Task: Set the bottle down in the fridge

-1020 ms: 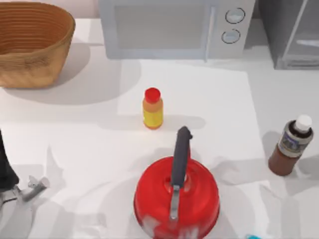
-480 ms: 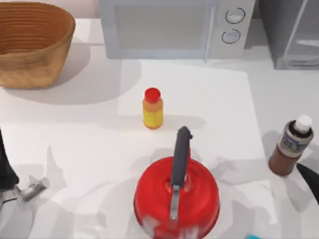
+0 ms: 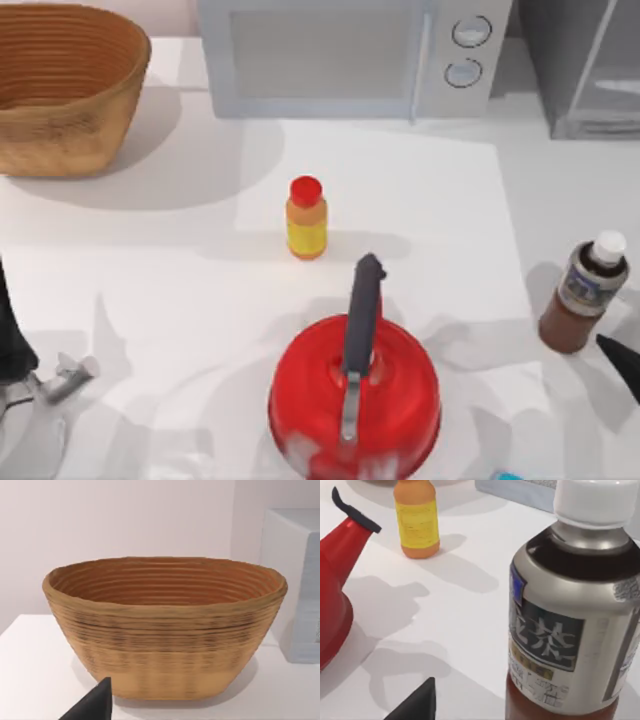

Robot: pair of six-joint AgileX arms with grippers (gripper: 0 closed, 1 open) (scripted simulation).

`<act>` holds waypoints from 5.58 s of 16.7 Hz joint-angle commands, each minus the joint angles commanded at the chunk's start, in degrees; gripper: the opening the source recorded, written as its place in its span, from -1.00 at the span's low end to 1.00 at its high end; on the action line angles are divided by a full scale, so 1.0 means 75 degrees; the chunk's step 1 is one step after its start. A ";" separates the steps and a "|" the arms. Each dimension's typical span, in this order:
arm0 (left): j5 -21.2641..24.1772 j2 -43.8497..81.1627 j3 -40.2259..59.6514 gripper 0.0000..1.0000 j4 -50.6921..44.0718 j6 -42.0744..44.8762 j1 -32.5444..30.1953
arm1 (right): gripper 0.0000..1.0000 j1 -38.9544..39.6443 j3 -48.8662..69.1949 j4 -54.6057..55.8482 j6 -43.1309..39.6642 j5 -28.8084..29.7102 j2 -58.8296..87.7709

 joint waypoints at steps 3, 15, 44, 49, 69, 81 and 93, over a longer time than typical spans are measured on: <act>0.0000 0.0000 0.0000 1.00 0.0000 0.0000 0.0000 | 1.00 0.0034 -0.0030 -0.0022 0.0007 0.0015 -0.0021; 0.0000 0.0000 0.0000 1.00 0.0000 0.0000 0.0000 | 1.00 0.1899 0.0882 0.1865 0.1033 0.1827 0.1940; 0.0000 0.0000 0.0000 1.00 0.0000 0.0000 0.0000 | -0.98 0.1900 0.0910 0.1827 0.0985 0.1877 0.1981; 0.0000 0.0000 0.0000 1.00 0.0000 0.0000 0.0000 | -0.98 0.0962 0.1165 0.0156 0.0211 0.1200 0.1450; 0.0000 0.0000 0.0000 1.00 0.0000 0.0000 0.0000 | -0.98 -0.1158 0.2123 -0.5177 -0.1259 -0.0756 -0.1424; 0.0000 0.0000 0.0000 1.00 0.0000 0.0000 0.0000 | -0.98 0.1295 0.0325 -0.7651 0.1658 0.5134 -0.9366; 0.0000 0.0000 0.0000 1.00 0.0000 0.0000 0.0000 | -0.98 0.2306 -0.0517 -0.8822 0.2478 0.7886 -1.2240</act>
